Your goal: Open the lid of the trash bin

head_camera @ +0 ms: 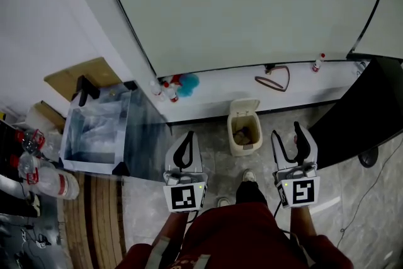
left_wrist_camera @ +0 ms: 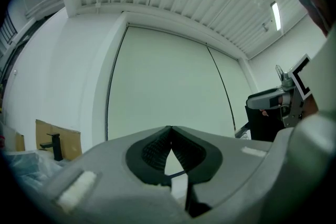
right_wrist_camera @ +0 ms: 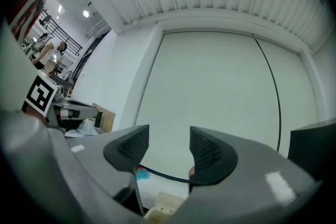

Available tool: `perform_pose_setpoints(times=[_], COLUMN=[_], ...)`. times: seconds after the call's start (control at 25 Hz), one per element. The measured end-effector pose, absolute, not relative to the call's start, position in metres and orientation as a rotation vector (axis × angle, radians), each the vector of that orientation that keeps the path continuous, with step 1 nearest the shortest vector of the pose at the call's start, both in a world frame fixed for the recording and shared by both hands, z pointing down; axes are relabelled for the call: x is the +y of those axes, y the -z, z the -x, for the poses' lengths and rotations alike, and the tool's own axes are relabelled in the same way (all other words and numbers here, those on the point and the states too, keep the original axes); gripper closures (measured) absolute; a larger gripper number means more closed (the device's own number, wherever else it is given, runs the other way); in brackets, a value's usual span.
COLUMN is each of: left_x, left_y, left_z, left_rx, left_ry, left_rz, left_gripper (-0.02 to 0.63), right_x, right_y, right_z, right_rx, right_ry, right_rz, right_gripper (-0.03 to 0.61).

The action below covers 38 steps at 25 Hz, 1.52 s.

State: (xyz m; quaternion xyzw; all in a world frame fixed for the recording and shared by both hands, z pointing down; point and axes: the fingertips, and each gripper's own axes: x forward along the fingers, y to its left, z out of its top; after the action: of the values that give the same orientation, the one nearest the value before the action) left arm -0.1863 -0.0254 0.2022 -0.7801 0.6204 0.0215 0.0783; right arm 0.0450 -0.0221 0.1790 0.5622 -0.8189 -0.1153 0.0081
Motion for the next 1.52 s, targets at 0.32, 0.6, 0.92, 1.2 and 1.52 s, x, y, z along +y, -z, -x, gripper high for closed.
perform_pose_setpoints(times=[0.32,0.6,0.92,1.2,1.52], left_x=[-0.022,-0.02,-0.02,-0.019,-0.02], left_y=[-0.199,-0.2,-0.203,-0.204,-0.204], left_z=[0.186,0.177,0.177,0.178,0.18], left_rx=[1.852,1.84,1.848,1.837,1.857], left_ry=[-0.119,-0.134,-0.122,-0.104,-0.108], left_rz=[2.316,2.321,2.328,2.317,2.311], left_gripper=[0.609,0.609,0.609,0.609,0.609], right_x=[-0.019,-0.021,-0.024,-0.024,-0.025], right_y=[-0.175,-0.179,-0.181,-0.185,-0.187], right_z=[-0.042,-0.047,-0.055,-0.056,-0.054], right_rx=[-2.591,-2.585,-2.545,-2.511,-2.52], right_ry=[0.359,0.375,0.382,0.366,0.315], right_rz=[-1.786,-1.771,-1.8,-1.81,-1.774], right_gripper=[0.431,0.579,0.58,0.58,0.579])
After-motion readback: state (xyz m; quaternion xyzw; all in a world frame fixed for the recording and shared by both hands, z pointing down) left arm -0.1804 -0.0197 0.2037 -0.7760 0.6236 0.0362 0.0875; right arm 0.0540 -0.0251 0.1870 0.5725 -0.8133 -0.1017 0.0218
